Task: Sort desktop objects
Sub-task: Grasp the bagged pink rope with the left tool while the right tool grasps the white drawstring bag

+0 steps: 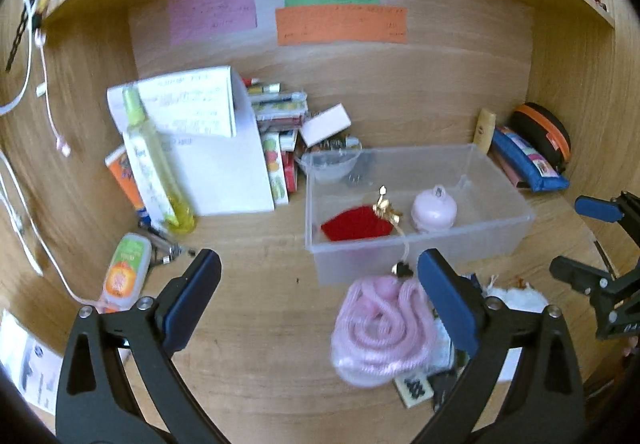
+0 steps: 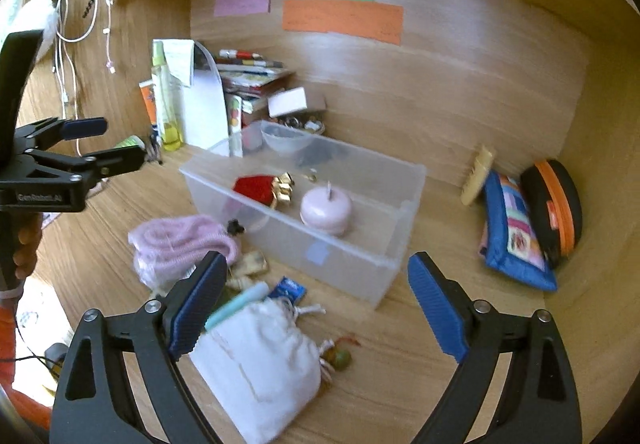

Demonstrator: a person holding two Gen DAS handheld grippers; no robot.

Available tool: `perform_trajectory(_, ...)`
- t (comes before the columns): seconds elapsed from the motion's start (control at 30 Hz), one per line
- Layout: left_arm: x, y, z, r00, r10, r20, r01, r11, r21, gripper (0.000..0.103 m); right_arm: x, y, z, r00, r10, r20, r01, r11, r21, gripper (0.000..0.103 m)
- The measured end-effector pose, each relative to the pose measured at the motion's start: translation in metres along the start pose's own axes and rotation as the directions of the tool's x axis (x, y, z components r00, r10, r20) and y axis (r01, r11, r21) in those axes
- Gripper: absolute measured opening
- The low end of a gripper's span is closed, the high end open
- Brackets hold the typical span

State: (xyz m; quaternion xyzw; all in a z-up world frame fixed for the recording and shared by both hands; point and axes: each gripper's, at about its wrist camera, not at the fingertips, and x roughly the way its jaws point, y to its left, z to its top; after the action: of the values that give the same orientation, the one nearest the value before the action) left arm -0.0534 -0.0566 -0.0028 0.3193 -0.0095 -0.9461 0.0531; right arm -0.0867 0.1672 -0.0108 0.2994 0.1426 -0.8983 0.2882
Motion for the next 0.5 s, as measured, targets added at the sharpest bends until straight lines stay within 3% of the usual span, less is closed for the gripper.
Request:
perform_trajectory(0.27, 0.006, -0.002, -0.031, 0.998, -0.032, -0.061, 0.03, 0.999, -0.028, 0.1, 0.002, -0.006, -0.028, 0.998, 0.001, -0.057, 0.002, 0.999, 0.05, 0.091)
perform_trajectory(0.5, 0.014, -0.022, -0.055, 0.983, -0.127, -0.13, 0.128, 0.992, -0.002, 0.1, 0.013, -0.004, -0.052, 0.99, 0.041, -0.132, -0.03, 0.996, 0.087, 0.091)
